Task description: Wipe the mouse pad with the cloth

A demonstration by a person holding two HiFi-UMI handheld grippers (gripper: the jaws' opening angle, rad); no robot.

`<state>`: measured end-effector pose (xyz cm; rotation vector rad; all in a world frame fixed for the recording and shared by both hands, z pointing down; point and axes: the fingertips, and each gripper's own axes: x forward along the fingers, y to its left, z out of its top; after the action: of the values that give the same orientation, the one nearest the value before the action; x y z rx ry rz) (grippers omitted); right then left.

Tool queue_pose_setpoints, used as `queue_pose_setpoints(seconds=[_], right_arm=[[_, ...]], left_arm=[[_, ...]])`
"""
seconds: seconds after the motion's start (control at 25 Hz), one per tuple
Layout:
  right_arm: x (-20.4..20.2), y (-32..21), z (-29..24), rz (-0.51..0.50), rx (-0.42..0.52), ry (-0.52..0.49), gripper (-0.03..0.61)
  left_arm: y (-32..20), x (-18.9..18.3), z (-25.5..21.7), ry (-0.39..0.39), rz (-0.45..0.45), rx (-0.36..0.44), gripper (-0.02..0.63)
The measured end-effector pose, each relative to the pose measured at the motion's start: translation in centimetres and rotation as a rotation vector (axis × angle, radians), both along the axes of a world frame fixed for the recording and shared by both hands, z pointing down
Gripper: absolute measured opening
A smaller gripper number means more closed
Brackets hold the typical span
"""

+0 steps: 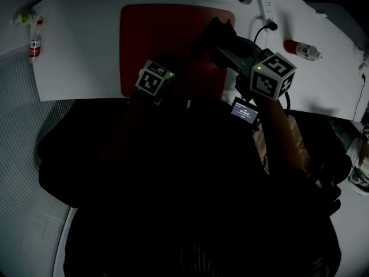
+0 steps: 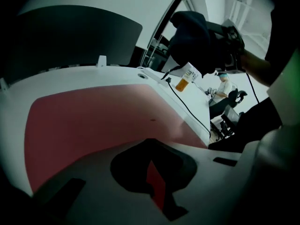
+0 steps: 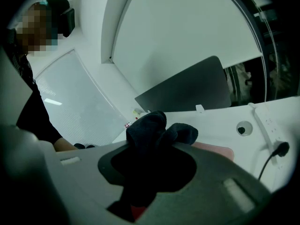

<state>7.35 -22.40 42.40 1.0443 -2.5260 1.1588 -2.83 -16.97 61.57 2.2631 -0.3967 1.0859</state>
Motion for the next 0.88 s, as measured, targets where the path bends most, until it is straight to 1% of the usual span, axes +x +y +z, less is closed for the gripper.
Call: queue_pose_setpoints(seconds=[0.16,0.24,0.28,0.36,0.44,0.56,0.68,0.76,0.88], right_arm=[[0.5,0.1,1.7,-0.003,-0.027,0.024,0.091],[0.4,0.2,2.3,-0.013,-0.040,0.021,0.091],[0.3,0.2,2.6,-0.020,-0.047,0.014,0.091],[-0.1,0.3,3.0,-0.036,-0.059,0.010,0.091],[-0.2,0.3,3.8,-0.058,-0.063,0.037,0.091],[-0.1,0.4,5.5,-0.085,-0.083,0.074,0.091],[-0.4,0.3,7.3,-0.106,-0.125,0.052,0.090],[-0.8,0.0,8.4,-0.132,-0.137,0.053,0.089],[-1.2,-0.1,10.2,-0.198,-0.122,0.129,0.089]], left_arm=[[0.8,-0.5,2.2,-0.112,0.068,0.013,0.006],[1.2,-1.1,3.1,-0.173,0.114,0.024,0.006],[1.3,-1.5,3.5,-0.189,0.123,0.025,0.006],[1.3,-2.0,4.1,-0.184,0.106,0.017,0.006],[1.1,-2.0,4.2,-0.179,0.097,0.014,0.006],[1.4,-1.7,3.8,-0.211,0.140,0.025,0.006],[1.6,-1.6,3.8,-0.234,0.172,0.031,0.006],[1.6,-1.6,3.8,-0.238,0.170,0.028,0.006],[1.6,-1.8,3.8,-0.229,0.151,0.017,0.006]])
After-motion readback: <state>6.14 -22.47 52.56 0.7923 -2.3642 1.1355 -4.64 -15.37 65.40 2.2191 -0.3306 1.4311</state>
